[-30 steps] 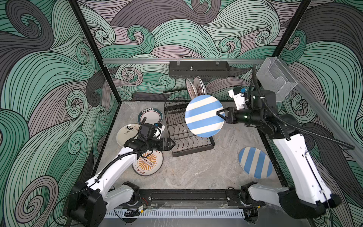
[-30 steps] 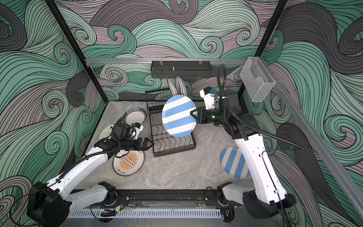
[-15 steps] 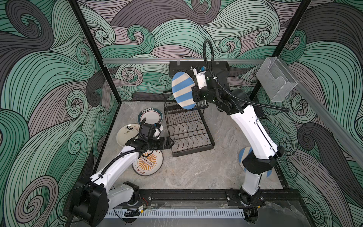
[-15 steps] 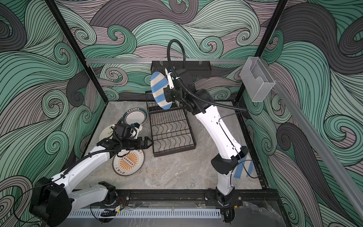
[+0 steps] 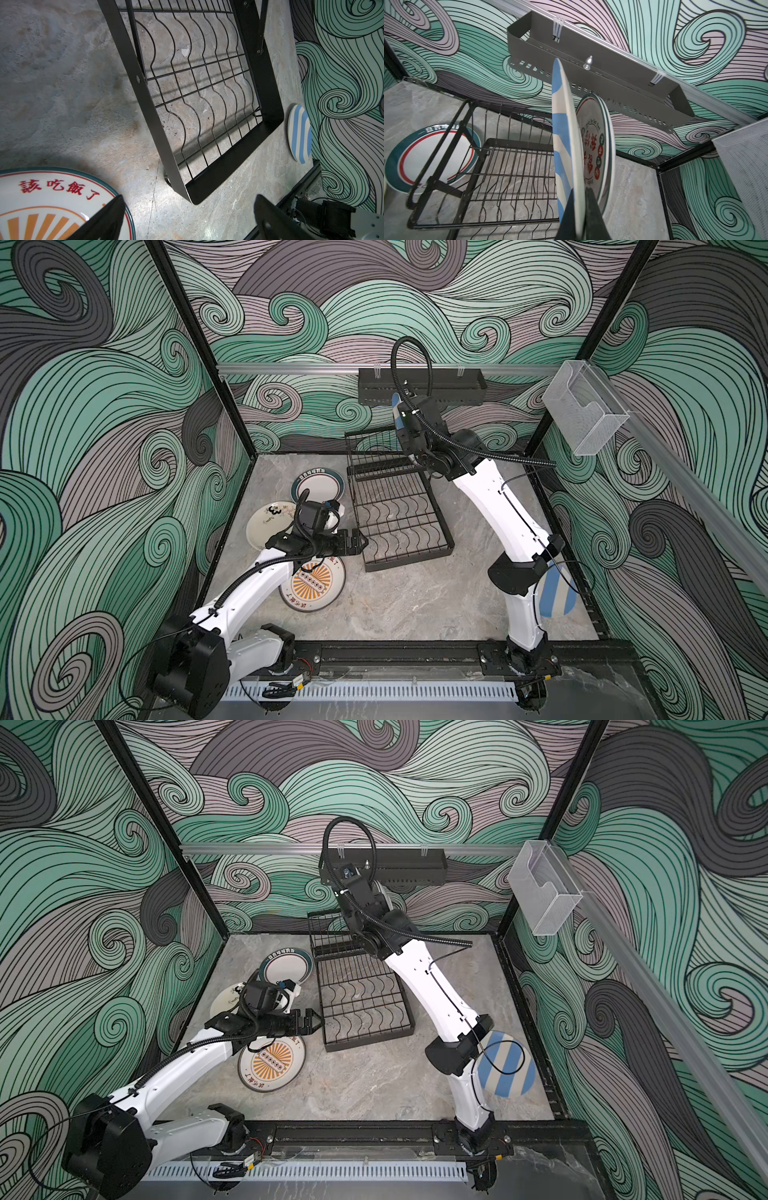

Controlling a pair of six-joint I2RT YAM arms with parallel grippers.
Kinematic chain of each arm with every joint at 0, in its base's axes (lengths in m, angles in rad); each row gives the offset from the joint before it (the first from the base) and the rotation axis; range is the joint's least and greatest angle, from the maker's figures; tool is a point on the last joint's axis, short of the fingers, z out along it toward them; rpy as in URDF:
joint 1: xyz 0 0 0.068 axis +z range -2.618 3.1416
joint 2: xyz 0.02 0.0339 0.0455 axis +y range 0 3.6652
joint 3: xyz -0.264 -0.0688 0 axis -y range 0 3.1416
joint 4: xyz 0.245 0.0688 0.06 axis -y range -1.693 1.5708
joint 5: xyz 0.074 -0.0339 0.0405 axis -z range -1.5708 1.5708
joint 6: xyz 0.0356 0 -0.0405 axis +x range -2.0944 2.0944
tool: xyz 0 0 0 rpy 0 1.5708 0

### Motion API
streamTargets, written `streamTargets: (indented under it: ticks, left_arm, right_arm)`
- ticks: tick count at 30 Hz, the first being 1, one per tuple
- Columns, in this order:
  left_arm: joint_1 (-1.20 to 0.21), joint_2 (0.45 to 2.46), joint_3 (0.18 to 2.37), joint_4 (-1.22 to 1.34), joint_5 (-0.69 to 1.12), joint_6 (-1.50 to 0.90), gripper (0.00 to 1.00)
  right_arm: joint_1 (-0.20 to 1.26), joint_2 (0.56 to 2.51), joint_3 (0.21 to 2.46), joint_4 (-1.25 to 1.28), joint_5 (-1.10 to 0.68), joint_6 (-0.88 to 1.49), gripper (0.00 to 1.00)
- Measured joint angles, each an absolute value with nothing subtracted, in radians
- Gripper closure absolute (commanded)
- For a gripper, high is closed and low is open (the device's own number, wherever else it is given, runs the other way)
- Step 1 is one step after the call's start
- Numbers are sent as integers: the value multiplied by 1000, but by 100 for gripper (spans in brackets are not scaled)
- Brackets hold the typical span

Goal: Load plates into a dish rack
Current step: Place the plate on the dish rack.

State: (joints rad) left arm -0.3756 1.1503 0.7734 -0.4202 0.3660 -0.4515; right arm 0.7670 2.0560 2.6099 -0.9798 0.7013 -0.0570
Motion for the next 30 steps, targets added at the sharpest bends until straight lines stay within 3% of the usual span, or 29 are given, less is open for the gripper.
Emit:
streamTargets:
  ticks: [30]
  left_arm:
    - [-375, 1151, 773, -434, 367, -429, 2]
  right_arm:
    - [762, 2171, 2696, -993, 717, 26, 100]
